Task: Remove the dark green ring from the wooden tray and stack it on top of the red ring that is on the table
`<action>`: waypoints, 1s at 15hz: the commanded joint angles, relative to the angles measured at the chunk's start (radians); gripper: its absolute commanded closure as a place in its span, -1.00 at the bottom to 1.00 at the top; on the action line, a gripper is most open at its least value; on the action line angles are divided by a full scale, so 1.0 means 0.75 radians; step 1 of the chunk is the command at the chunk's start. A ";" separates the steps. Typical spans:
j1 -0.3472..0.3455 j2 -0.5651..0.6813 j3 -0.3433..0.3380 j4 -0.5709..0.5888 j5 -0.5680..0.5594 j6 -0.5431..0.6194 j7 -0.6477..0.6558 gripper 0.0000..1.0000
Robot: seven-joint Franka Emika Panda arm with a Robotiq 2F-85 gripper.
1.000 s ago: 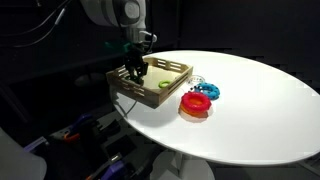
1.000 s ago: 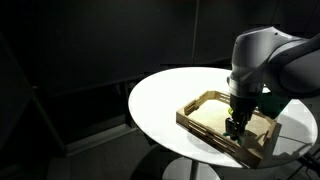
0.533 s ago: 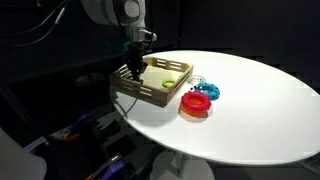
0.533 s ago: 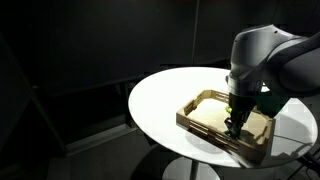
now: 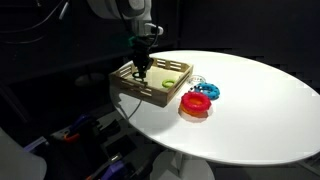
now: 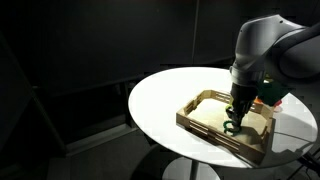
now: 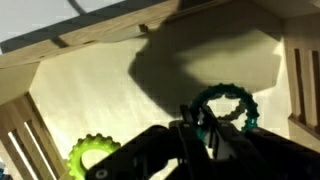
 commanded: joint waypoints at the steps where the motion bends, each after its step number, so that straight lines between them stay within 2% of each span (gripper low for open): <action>1: -0.022 -0.092 -0.016 -0.010 0.003 -0.051 0.020 0.89; 8: -0.079 -0.236 -0.044 -0.027 -0.020 -0.105 0.072 0.89; 15: -0.191 -0.318 -0.092 -0.031 -0.015 -0.163 0.136 0.89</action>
